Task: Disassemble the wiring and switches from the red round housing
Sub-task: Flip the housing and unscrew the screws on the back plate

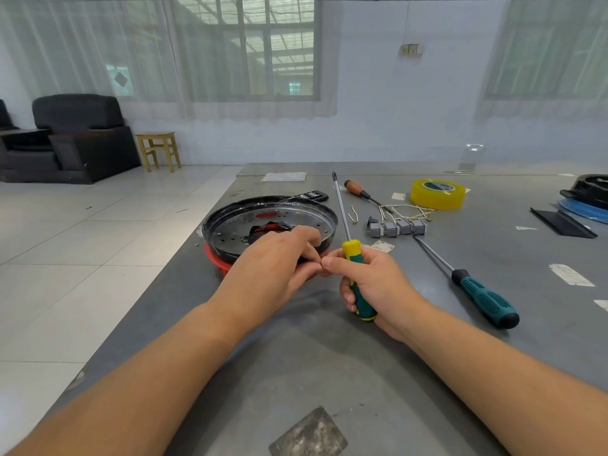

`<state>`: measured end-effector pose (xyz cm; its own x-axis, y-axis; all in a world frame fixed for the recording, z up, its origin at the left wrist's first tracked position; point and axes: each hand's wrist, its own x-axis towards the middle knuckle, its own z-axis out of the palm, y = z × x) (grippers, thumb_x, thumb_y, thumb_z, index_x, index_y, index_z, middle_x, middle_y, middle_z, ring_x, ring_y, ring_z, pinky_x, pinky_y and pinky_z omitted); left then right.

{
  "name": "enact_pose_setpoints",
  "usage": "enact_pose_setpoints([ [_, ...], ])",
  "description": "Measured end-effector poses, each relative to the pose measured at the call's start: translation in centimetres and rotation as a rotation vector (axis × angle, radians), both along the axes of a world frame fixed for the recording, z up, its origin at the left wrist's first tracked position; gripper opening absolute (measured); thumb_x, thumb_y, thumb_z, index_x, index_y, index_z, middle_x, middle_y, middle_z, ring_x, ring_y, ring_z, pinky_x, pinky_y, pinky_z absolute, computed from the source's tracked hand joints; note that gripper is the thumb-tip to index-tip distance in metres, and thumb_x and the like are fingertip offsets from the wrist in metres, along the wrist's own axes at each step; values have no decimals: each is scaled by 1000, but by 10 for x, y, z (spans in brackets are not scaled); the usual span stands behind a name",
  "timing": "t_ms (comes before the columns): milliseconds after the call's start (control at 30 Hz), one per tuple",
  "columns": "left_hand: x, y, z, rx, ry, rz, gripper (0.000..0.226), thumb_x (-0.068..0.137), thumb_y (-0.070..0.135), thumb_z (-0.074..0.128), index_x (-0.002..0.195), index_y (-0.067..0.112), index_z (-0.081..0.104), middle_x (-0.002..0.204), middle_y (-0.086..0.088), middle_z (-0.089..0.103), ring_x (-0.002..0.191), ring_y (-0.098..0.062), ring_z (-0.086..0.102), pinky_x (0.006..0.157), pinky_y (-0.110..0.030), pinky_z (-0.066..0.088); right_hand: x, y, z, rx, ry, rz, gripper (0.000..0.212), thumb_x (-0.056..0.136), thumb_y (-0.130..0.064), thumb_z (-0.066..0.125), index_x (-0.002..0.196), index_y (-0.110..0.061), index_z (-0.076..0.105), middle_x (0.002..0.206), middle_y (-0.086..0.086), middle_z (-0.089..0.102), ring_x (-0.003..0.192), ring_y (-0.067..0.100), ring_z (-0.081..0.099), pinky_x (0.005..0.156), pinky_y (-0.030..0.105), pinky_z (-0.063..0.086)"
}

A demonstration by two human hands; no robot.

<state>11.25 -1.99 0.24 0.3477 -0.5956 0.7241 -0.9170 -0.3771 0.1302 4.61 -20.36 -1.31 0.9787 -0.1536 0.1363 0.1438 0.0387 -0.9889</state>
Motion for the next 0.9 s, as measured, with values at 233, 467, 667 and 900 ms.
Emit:
enact_pose_setpoints([
  [233, 9, 9, -10, 109, -173, 282, 47, 82, 37, 84, 122, 18, 68, 118, 1, 72, 115, -24, 65, 94, -42, 47, 2, -11, 10, -14, 8, -94, 17, 88, -14, 73, 74, -23, 73, 86, 10, 74, 41, 15, 45, 41, 25, 39],
  [467, 19, 5, -22, 131, -149, 406, 43, 80, 34, 87, 118, 19, 73, 109, 1, 77, 105, -27, 71, 87, -44, 51, 19, -106, 56, -347, 95, -475, 9, 83, -13, 72, 84, -5, 70, 92, 31, 69, 45, 19, 46, 45, 27, 43],
  [667, 23, -1, -32, 119, -226, 430, 26, 88, 33, 79, 109, 19, 74, 98, 3, 76, 95, -28, 70, 82, -44, 47, 37, -204, 40, -607, 283, -626, 6, 86, -15, 73, 88, -10, 72, 95, 25, 73, 55, 21, 55, 50, 31, 49],
  [900, 27, -2, -38, 128, -273, 462, 26, 91, 40, 60, 101, 18, 70, 90, 2, 71, 82, -29, 64, 73, -43, 43, 58, -234, 1, -736, 312, -719, 18, 85, -29, 81, 72, -29, 68, 84, 5, 71, 68, 15, 58, 69, 35, 50],
])
